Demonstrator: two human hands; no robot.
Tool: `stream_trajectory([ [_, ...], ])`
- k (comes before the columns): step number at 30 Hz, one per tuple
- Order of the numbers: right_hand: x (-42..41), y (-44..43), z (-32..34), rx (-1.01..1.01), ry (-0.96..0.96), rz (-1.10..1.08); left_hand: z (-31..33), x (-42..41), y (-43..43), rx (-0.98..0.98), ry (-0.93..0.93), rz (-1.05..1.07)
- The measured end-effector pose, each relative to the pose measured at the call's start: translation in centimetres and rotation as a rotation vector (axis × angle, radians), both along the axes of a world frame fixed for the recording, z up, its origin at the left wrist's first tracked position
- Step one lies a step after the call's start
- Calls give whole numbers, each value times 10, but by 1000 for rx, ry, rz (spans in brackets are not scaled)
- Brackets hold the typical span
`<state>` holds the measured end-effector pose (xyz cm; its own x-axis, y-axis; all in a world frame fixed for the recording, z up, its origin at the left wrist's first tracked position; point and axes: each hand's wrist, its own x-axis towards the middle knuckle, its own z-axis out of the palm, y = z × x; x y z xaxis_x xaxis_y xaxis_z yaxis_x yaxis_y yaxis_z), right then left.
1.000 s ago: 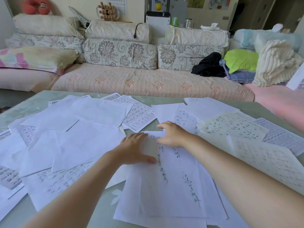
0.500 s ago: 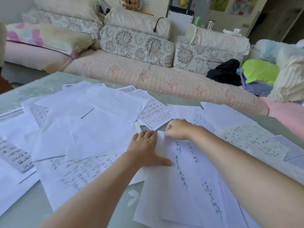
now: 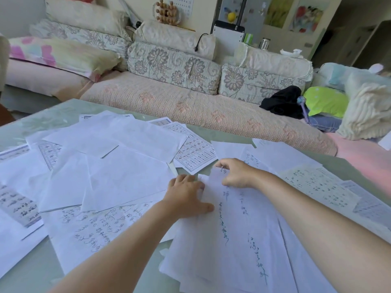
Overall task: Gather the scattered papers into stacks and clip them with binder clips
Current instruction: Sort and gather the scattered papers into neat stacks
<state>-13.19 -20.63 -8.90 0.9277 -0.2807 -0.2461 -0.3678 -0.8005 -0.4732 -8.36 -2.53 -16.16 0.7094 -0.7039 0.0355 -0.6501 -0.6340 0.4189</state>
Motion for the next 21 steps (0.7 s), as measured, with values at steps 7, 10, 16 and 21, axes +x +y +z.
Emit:
stream_trajectory([
  [7, -33, -9, -1, -121, -421, -123, 20, 2, 2, -441, 541, 191],
  [10, -57, -18, -11, -107, -305, -385, 23, 4, 15, -391, 381, 305],
  [16, -117, -19, -25, -119, -1, -317, 18, -3, 30, -151, 153, 257],
  [21, -135, 9, -30, -326, -35, -101, 21, -21, 33, -20, -12, 130],
])
